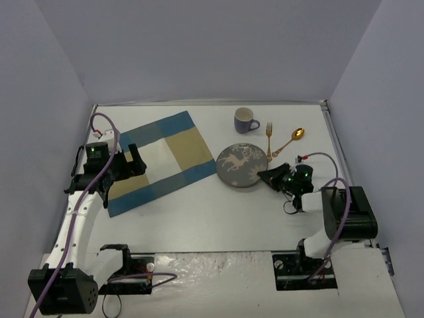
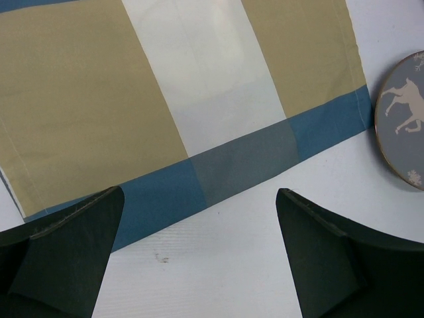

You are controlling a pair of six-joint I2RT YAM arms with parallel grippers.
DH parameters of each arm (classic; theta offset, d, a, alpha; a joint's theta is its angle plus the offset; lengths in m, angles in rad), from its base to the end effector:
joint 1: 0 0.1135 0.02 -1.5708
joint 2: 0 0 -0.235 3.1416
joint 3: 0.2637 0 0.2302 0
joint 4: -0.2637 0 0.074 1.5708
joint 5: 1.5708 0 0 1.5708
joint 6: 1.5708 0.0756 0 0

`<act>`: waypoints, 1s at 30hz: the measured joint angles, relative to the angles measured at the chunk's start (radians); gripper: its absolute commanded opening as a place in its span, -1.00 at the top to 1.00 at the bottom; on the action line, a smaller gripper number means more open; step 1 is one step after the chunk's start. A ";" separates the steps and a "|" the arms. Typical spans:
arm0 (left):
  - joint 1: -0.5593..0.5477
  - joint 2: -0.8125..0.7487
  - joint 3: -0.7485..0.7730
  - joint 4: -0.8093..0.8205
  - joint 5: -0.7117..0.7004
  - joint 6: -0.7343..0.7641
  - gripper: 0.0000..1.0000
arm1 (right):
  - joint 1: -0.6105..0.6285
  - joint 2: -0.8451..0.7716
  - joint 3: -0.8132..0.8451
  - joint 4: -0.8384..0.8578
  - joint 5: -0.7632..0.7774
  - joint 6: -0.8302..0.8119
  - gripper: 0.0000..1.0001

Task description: Set the dinner table for one person

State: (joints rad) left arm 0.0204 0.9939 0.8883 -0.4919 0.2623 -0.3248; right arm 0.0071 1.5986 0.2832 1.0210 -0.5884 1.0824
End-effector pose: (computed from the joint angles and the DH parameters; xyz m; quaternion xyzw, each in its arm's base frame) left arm 0.2410 -0.0147 0.2640 -0.0902 0.8738 -0.1846 0.4408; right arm 0.2714 0.0439 0.1088 0.2453 0.7487 0.4946 0.3669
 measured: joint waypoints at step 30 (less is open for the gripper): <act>-0.396 0.299 0.022 0.354 0.097 -0.373 -0.87 | 0.267 -0.160 0.194 -0.109 -0.081 0.083 1.00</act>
State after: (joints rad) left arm -0.3759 1.2929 0.9100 -0.1378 0.3589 -0.6979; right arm 0.2741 1.4389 0.4775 0.9124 -0.6695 1.1651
